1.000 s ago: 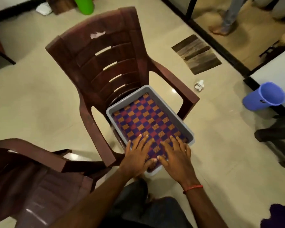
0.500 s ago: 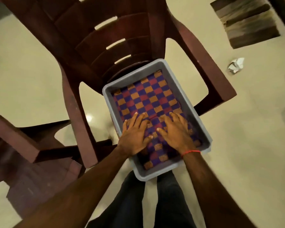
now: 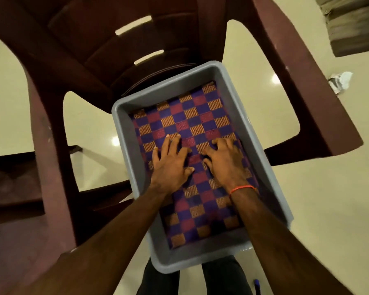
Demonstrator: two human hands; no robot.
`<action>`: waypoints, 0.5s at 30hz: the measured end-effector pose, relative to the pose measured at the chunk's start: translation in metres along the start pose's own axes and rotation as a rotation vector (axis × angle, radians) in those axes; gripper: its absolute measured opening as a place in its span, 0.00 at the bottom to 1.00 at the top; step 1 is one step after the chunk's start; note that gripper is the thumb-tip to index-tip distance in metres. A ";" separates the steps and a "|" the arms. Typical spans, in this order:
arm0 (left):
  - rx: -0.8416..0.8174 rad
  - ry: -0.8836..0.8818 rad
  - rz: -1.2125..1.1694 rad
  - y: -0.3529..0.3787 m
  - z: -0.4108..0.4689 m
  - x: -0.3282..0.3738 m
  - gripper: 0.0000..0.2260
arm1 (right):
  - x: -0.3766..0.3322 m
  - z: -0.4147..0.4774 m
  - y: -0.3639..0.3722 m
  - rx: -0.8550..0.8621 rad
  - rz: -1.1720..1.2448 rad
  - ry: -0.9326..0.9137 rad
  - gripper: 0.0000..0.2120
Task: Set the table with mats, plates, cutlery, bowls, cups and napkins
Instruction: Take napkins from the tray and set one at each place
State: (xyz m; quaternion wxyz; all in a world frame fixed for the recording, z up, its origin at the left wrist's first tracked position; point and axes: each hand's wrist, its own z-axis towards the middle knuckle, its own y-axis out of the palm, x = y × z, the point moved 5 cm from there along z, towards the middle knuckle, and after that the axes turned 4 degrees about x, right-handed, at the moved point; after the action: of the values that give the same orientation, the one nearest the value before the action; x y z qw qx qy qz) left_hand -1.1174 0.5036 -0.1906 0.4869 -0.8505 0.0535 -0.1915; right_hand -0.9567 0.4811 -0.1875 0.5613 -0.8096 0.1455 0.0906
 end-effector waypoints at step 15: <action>0.047 0.092 -0.135 -0.045 -0.002 0.003 0.12 | -0.028 -0.015 -0.042 0.272 0.013 -0.131 0.04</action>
State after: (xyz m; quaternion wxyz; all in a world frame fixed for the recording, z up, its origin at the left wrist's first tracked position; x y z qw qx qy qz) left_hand -1.1196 0.5245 -0.1510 0.4896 -0.8309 0.0139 -0.2642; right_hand -0.9696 0.4842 -0.1363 0.6736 -0.7175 0.1246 0.1263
